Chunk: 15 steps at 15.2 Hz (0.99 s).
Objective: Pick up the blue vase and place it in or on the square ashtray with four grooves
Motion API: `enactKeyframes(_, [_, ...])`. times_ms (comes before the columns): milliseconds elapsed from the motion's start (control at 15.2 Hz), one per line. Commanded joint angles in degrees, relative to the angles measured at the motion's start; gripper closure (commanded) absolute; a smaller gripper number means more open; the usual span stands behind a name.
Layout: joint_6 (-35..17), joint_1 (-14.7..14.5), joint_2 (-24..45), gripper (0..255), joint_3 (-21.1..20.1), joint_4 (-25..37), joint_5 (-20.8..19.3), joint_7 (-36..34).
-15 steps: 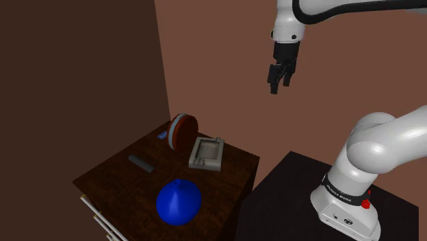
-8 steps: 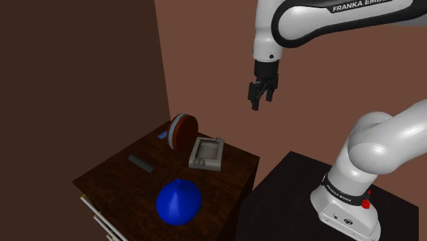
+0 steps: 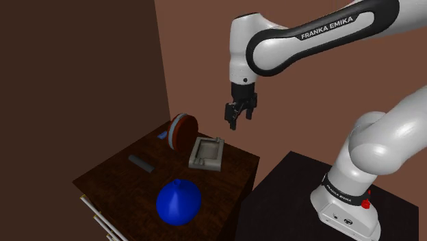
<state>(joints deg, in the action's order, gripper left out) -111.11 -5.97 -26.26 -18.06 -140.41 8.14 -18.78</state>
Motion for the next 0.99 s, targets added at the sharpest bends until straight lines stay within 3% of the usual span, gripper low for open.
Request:
enactKeyframes(0, [-2.9, -0.5, 3.4, 0, -2.1, 0.8, 0.4, -2.5])
enactKeyframes(462, [-12.0, -1.2, 17.3, 0, -8.5, 5.9, -2.1, -11.5])
enactKeyframes(924, [-18.3, -3.5, 33.3, 0, -11.8, 14.6, -10.4, -22.7])
